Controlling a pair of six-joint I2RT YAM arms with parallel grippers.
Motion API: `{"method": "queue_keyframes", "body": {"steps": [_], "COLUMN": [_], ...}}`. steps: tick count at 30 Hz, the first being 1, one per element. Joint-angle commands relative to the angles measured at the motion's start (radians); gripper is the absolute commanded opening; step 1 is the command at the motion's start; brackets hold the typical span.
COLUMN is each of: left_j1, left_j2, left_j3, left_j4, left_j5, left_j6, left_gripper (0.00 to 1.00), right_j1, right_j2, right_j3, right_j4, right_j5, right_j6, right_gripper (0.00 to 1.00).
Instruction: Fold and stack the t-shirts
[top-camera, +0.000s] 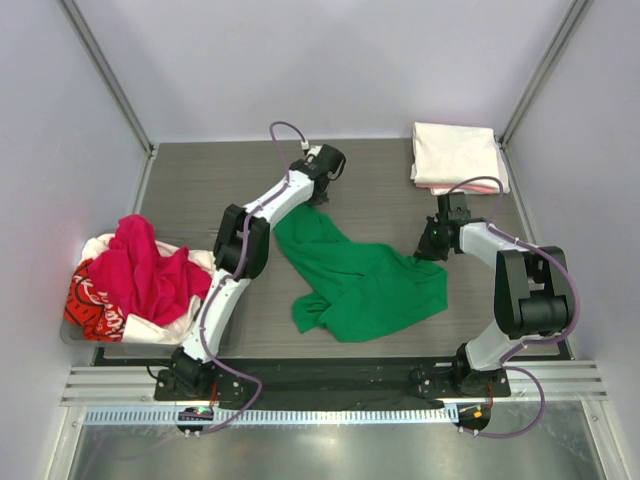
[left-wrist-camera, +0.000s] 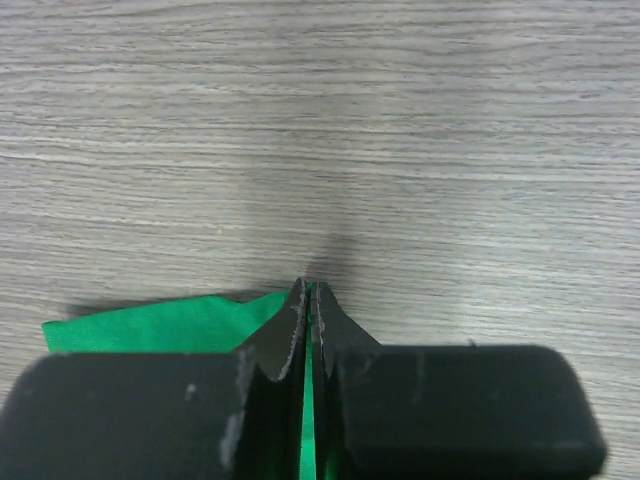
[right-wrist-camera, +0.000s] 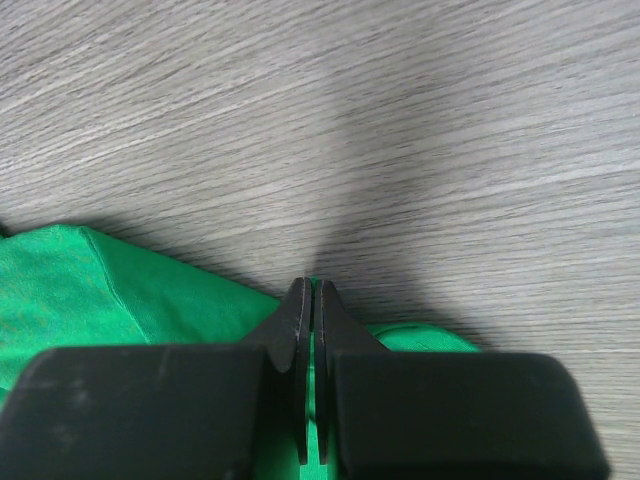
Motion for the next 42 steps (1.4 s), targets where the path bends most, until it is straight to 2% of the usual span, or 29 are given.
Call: {"method": "queue_keyframes", "body": {"steps": [1,7,20,29,33,36,42], "left_j1": [0.007,0.007,0.011,0.014,0.016,0.018,0.016], "left_j2": [0.000,-0.115,-0.677,-1.035,-1.139,-1.184,-1.290], "left_j3": [-0.015,0.011,-0.069,-0.234,-0.288,-0.256,-0.198], "left_j4": [-0.084,-0.168,-0.257,-0.282,-0.274,-0.303,-0.288], "left_j5": [0.019,-0.036,-0.129,-0.191,-0.217,-0.221,-0.142], "left_j6": [-0.001,-0.009,-0.003,-0.004,0.010,0.007,0.023], "left_gripper": [0.00,0.00,0.00,0.00,0.00,0.00,0.00], "right_j1": [0.004,0.002,0.004,0.001,-0.004,-0.007,-0.007], "right_j2": [-0.005,-0.055,-0.230,-0.261,-0.308,-0.336,-0.492], "right_j3": [0.017,0.105,0.585,0.856,0.899,0.927,0.904], "right_j4": [0.011,-0.053,-0.389,-0.547,-0.571,-0.585,-0.542], "right_j5": [-0.003,-0.021,0.054,0.114,0.181,0.187,0.164], "right_j6": [-0.001,0.014,-0.007,-0.021,-0.015,-0.001,0.010], "right_gripper": [0.01,0.01,0.01,0.01,0.01,0.01,0.01]}}
